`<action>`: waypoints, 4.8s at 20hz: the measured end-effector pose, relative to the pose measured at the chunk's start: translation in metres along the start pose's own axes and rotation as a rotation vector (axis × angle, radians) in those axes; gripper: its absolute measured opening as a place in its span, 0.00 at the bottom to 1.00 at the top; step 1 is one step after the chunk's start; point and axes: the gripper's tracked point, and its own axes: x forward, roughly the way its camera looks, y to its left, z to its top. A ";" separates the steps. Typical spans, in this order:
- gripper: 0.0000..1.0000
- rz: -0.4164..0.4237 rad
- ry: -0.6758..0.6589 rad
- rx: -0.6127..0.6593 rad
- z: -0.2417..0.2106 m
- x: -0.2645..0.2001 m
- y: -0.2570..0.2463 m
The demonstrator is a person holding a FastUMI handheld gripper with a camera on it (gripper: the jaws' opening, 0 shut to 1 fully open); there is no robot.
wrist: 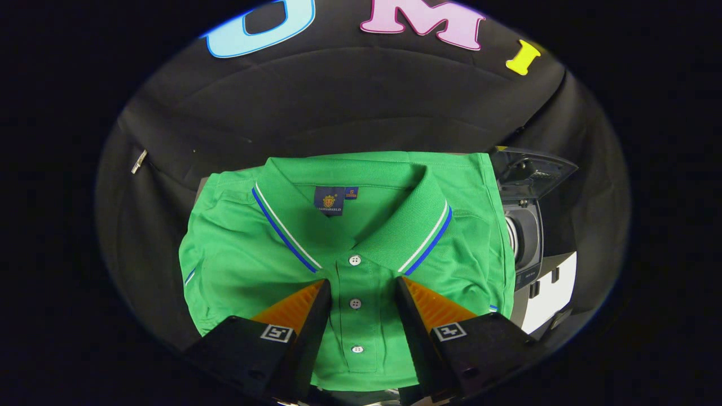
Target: Put the clothes into the washing machine and then close the washing machine lid.
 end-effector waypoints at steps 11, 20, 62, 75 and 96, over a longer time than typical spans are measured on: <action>0.12 0.019 -0.167 0.056 -0.005 -0.012 -0.007; 0.11 -0.023 -0.635 -0.081 0.008 -0.064 -0.001; 0.11 -0.133 -0.942 -0.020 0.061 -0.147 -0.346; 0.11 -0.114 -0.752 -0.033 0.046 0.025 -0.375; 0.11 -0.066 -0.268 -0.097 -0.049 0.253 -0.377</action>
